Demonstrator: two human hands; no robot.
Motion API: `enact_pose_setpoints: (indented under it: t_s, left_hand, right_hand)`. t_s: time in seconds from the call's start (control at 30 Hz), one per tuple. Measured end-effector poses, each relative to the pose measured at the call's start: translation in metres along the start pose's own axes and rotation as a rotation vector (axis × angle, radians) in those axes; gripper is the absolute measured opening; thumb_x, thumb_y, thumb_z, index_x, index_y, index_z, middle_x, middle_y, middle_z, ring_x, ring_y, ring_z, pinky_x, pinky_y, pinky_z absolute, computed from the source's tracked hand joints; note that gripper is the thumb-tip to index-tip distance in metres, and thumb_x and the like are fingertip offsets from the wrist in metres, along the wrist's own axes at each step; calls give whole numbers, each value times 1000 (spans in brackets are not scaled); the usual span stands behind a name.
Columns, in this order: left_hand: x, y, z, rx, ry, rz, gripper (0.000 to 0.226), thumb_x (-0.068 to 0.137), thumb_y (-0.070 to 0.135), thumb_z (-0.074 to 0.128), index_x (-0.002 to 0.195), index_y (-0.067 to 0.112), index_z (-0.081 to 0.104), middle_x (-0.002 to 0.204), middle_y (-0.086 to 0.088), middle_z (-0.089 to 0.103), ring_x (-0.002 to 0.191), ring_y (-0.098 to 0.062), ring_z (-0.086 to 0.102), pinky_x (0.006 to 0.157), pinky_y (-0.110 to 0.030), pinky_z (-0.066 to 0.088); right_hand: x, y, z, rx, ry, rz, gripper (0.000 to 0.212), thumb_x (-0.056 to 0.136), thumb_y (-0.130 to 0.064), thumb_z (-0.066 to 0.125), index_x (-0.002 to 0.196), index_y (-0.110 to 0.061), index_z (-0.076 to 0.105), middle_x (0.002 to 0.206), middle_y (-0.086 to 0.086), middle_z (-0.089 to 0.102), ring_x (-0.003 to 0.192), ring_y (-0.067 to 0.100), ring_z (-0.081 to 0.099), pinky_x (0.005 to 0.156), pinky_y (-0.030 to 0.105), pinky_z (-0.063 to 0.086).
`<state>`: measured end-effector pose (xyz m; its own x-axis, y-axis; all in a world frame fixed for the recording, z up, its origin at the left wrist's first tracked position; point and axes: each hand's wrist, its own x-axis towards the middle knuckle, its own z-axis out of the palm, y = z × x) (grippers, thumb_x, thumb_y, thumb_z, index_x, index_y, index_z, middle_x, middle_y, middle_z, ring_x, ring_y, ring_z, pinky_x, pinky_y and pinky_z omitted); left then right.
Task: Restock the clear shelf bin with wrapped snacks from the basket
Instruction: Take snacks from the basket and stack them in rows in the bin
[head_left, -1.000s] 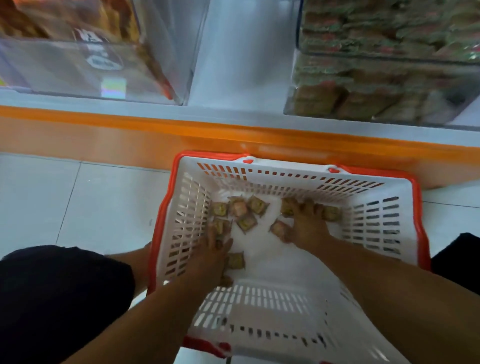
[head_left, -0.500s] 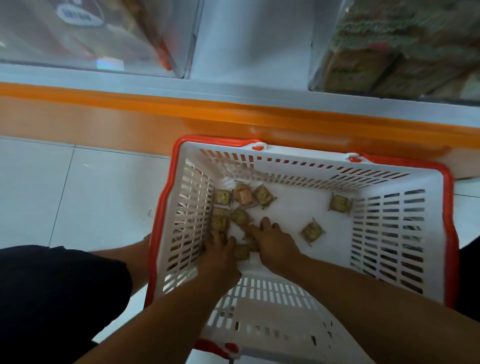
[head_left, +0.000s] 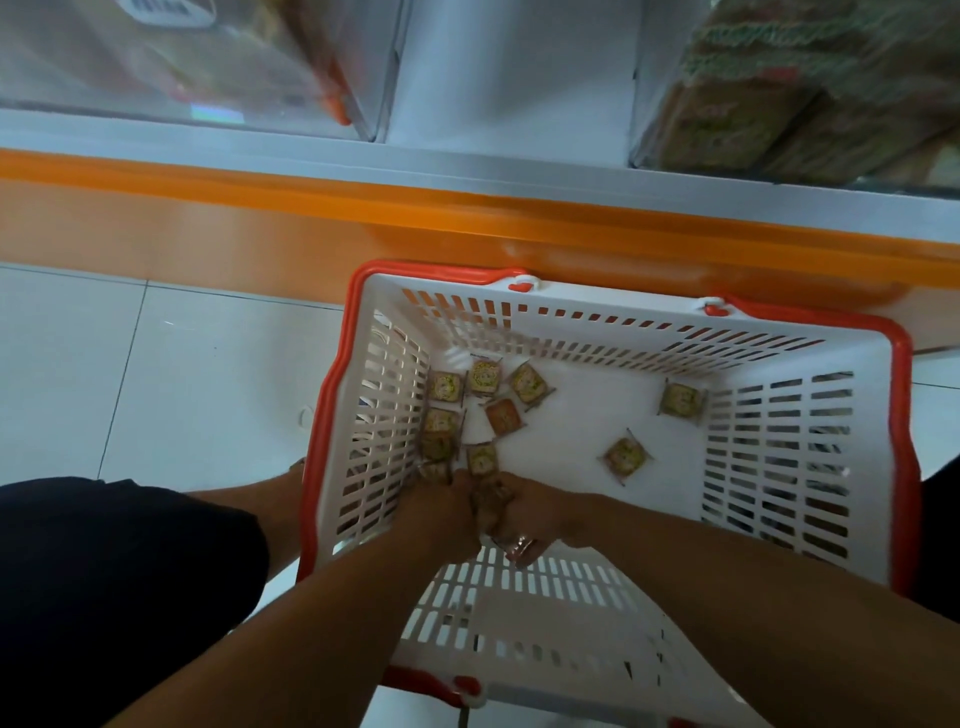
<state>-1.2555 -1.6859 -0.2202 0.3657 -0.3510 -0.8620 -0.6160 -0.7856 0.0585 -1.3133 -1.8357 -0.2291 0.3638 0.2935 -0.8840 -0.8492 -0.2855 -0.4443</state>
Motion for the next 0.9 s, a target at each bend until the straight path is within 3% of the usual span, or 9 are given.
enact_pose_setpoints:
  t_s: [0.1,0.17,0.23,0.3,0.4,0.57,0.73,0.83,0.9]
  left_hand:
    - [0,1,-4,-70,-80,-14,75,92,39,61,153,12,26,143,-12,51,126,-32,55,103,-44,48]
    - [1,1,-6,-171,-166,21,77,95,30,61,155,6,19,145,-16,49,125,-32,56,99,-41,50]
    - [1,-3,-9,-232,-217,53,65,93,20,63,148,7,31,136,-12,56,112,-25,59,90,-34,51]
    - [0,-10,-11,-269,-245,75,48,95,19,63,138,9,45,130,-9,59,109,-21,58,88,-30,50]
    - [-2,-16,-10,-325,-260,107,53,93,20,67,141,12,46,132,-8,59,114,-24,60,93,-33,53]
    - [-2,-19,-7,-569,-204,140,49,84,26,76,129,20,56,105,5,64,90,-12,64,70,-22,50]
    - [-9,-17,-21,-1171,-364,-9,35,87,16,75,121,14,65,95,-9,72,69,-18,65,61,-29,55]
    - [-17,-15,-45,-1536,-505,74,28,94,12,65,121,8,67,93,-11,73,71,-21,61,64,-31,54]
    - [-24,-11,-67,-1632,-505,156,33,88,18,72,120,10,68,91,-9,74,70,-18,66,63,-30,57]
  right_hand:
    - [2,-1,-1,-51,-37,-11,69,93,-9,63,152,-30,34,138,15,59,89,21,66,75,34,60]
    - [7,-3,-3,-104,-80,22,64,95,-9,62,152,-24,37,135,18,60,79,18,66,70,34,60]
    - [11,-4,-4,-127,-130,56,60,97,-6,61,151,-16,39,133,26,59,71,19,65,68,36,59]
    - [13,-6,-4,-153,-138,48,60,96,-4,62,151,-15,38,134,27,58,78,26,68,69,39,60]
    - [13,-8,-6,-152,-160,48,60,93,-2,64,148,-15,44,137,21,57,107,38,67,88,52,58]
    - [5,-9,-10,70,-170,140,47,90,-7,62,136,-16,58,125,15,63,104,37,66,91,53,58]
    - [-18,-11,-27,255,-210,176,33,94,-14,61,126,-21,64,112,18,68,89,33,69,83,46,61]
    - [-43,-30,-47,287,-143,116,30,94,-18,65,124,-18,67,105,19,70,84,31,70,79,44,62]
    - [-66,-46,-60,315,-86,52,28,95,-19,67,122,-18,68,111,24,65,89,32,66,76,43,62]
